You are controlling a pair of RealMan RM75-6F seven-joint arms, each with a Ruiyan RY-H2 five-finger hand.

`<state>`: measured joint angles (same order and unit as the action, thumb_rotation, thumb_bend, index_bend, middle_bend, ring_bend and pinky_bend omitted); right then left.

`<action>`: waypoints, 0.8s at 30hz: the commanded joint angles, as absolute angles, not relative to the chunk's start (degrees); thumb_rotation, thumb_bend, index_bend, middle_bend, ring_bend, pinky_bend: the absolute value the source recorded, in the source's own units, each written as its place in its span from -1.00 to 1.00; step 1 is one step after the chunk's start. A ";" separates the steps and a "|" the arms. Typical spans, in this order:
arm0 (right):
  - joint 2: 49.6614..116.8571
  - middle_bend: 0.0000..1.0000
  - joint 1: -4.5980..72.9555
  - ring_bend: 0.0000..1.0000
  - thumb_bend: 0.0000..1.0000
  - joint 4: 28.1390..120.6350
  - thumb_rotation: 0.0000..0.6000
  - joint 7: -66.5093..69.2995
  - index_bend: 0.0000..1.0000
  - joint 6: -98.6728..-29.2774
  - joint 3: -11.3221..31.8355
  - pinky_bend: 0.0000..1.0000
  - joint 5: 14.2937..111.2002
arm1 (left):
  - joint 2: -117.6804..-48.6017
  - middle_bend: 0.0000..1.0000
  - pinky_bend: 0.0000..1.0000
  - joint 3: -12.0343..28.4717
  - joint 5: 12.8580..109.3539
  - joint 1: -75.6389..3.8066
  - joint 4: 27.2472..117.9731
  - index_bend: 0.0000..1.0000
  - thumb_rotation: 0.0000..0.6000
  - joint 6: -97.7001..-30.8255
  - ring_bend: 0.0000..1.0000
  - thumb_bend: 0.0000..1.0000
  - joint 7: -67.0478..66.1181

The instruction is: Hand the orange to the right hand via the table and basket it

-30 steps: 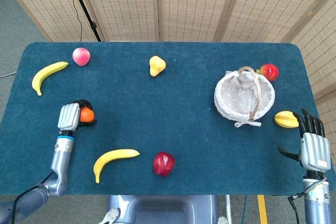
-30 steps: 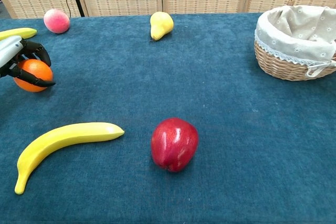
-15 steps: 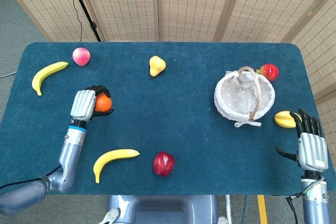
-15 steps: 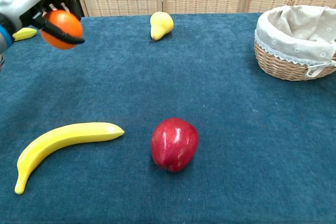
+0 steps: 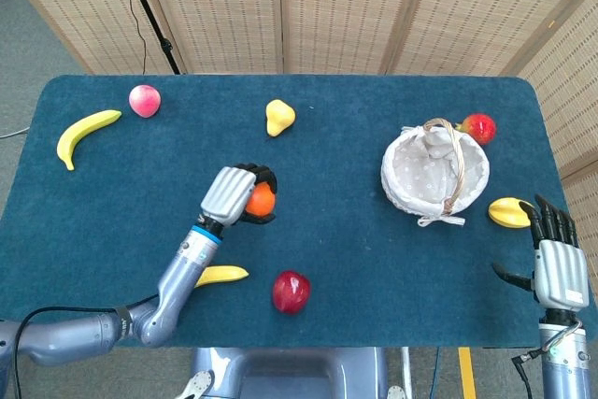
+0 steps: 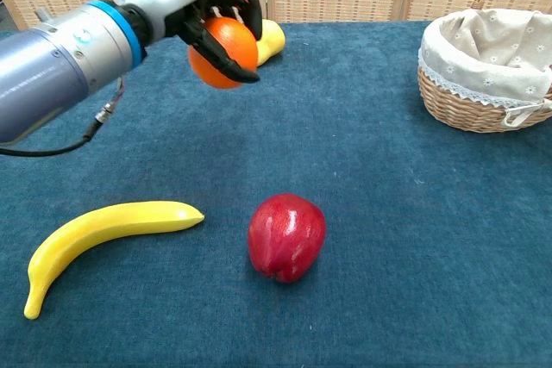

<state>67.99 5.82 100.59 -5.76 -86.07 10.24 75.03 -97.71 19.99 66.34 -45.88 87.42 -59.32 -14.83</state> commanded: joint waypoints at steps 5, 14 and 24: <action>67.36 -0.94 5.02 -1.00 -1.00 101.10 1.00 -4.95 -0.75 -87.20 10.40 -1.00 75.21 | -101.41 0.09 0.08 18.12 65.89 -47.65 86.95 0.36 1.00 -58.56 -0.07 -0.59 -15.41; 66.90 -0.94 4.56 -1.00 -1.00 101.54 1.00 -4.34 -0.75 -87.88 10.41 -1.00 75.83 | -106.97 0.09 0.08 16.36 66.69 -49.33 81.22 0.36 1.00 -57.08 -0.07 -0.58 -12.52; 66.79 -0.94 4.45 -1.00 -1.00 101.43 1.00 -3.98 -0.74 -87.84 10.51 -1.00 75.89 | -113.63 0.09 0.08 15.07 69.00 -51.21 71.93 0.36 1.00 -55.76 -0.08 -0.59 -8.65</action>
<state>66.79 4.45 101.42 -3.97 -87.82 10.51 75.87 -111.65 15.52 68.10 -50.43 74.62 -56.40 -9.92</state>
